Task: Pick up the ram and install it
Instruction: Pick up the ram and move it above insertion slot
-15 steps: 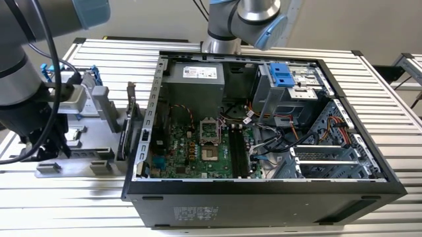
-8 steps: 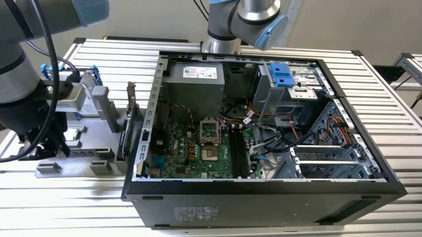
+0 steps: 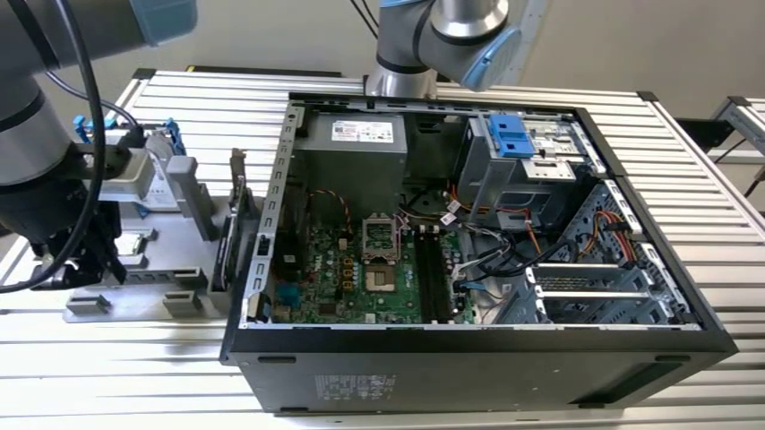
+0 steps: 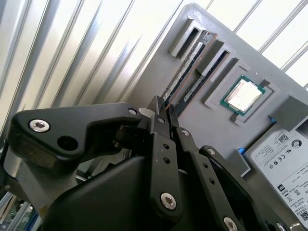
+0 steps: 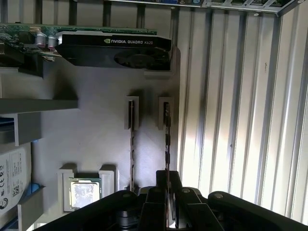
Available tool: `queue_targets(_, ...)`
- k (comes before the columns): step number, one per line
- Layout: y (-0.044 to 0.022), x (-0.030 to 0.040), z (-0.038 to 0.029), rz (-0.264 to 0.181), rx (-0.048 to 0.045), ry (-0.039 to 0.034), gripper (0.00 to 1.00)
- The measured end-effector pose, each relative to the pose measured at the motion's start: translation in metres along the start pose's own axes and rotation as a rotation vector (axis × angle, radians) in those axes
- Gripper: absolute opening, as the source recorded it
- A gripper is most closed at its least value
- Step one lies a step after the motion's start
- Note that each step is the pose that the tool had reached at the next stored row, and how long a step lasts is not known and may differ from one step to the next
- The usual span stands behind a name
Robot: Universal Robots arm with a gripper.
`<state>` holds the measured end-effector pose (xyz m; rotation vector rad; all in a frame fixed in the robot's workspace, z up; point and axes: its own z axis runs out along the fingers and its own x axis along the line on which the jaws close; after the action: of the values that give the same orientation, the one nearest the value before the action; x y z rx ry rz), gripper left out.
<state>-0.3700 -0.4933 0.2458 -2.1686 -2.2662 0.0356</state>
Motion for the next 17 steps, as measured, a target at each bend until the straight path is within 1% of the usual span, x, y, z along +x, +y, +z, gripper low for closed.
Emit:
queue_targets(6,-0.0006,0.0000,-0.0011,0.000,0.0002,-0.0001,0.00)
queue_targets(17,-0.0009,0.0000,-0.0098,0.000,0.0000,0.0000,0.00)
